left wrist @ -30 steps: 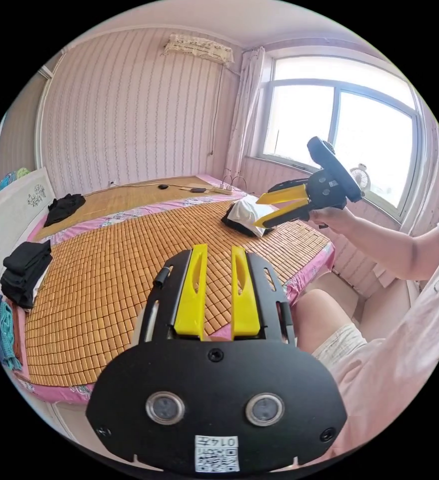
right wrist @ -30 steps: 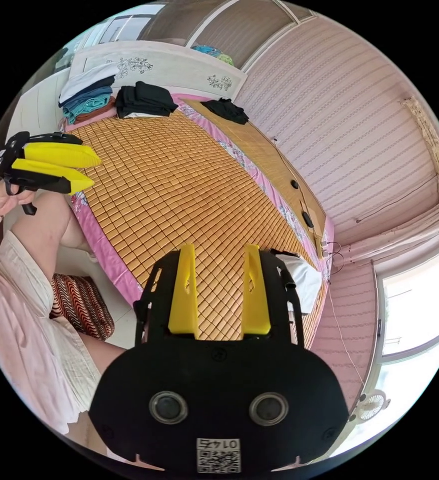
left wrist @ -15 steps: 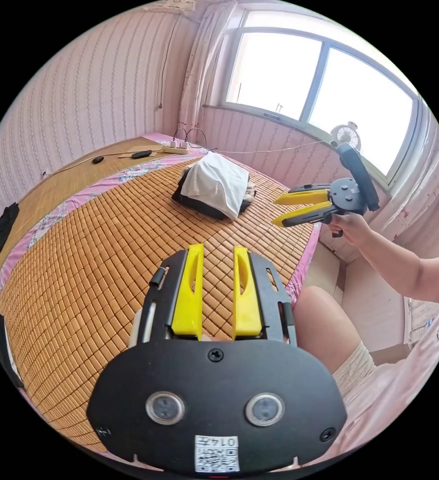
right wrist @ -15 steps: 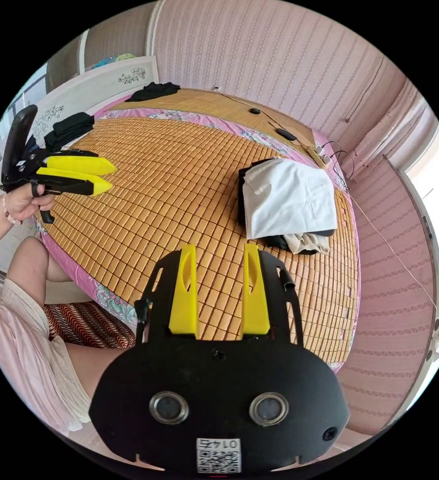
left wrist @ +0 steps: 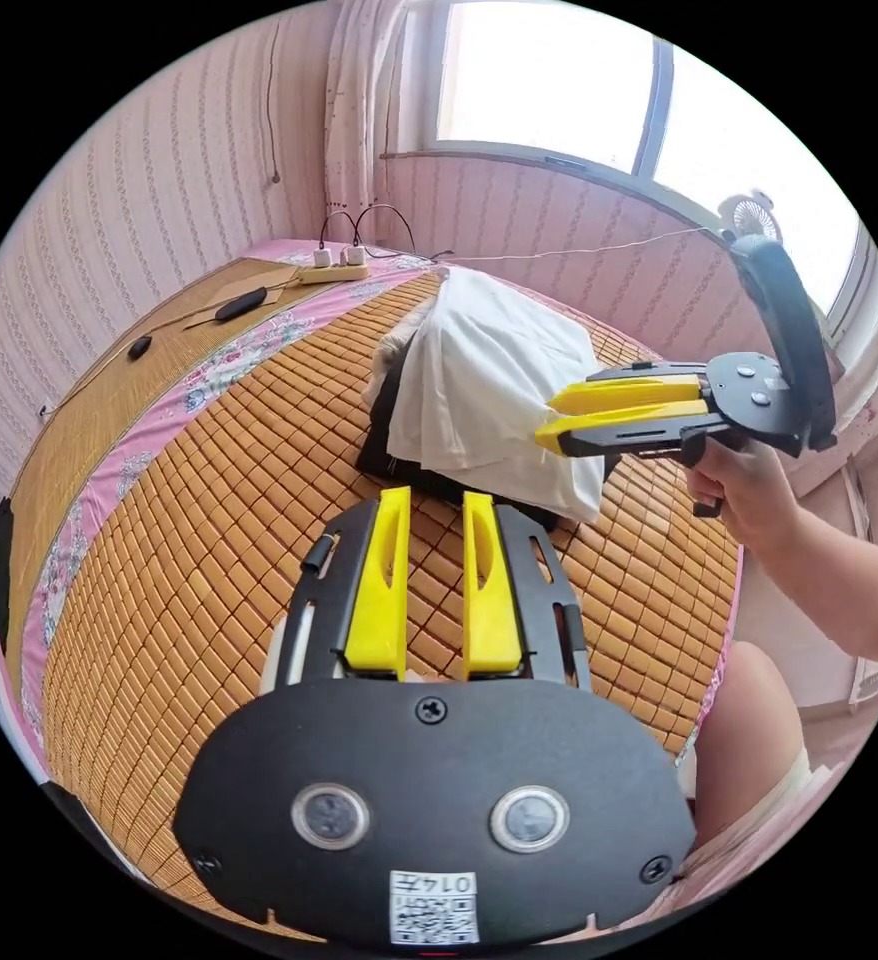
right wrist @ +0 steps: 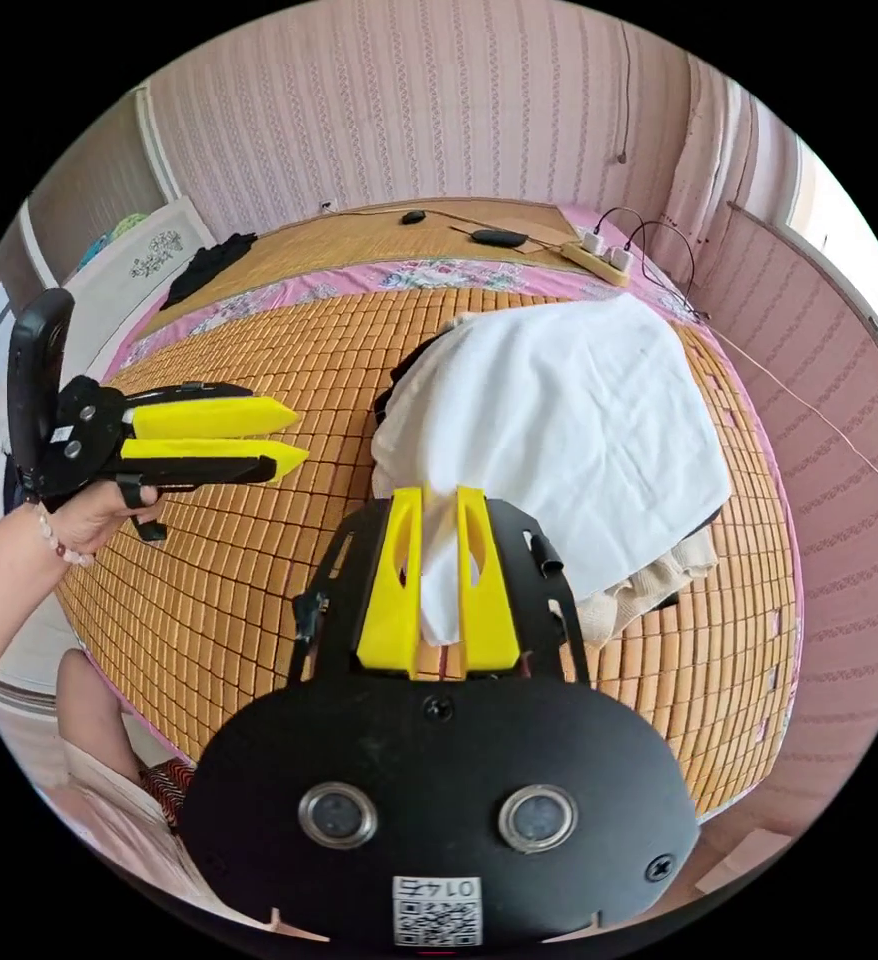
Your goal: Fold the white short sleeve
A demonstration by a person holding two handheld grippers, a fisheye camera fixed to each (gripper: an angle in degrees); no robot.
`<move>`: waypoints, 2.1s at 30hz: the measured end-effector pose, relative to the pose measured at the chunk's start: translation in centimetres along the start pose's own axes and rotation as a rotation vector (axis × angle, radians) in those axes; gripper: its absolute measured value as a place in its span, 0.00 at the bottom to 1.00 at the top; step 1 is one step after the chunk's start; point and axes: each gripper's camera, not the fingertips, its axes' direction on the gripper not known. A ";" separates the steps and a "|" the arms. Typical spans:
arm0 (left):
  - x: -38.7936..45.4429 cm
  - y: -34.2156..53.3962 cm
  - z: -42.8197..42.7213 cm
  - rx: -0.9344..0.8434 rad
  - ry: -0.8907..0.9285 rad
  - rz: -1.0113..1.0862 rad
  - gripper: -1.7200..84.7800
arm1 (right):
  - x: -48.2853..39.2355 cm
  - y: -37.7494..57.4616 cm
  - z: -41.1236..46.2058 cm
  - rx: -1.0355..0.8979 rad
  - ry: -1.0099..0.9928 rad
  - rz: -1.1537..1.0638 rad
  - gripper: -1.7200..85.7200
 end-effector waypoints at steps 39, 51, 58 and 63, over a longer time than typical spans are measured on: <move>-3.5 -2.5 -14.0 0.097 0.093 0.066 0.01 | 24.1 19.7 -34.3 0.352 -0.269 0.449 0.02; -9.9 23.0 -55.7 0.491 0.228 -0.236 0.01 | 12.5 19.7 -58.4 0.712 -0.432 0.177 0.02; -8.7 37.9 -81.3 0.852 0.017 -0.301 0.01 | 0.8 11.0 -65.6 0.789 -0.601 0.020 0.02; -2.6 47.1 -95.5 1.006 -0.194 -0.237 0.01 | -6.4 9.4 -71.4 0.834 -0.644 -0.113 0.02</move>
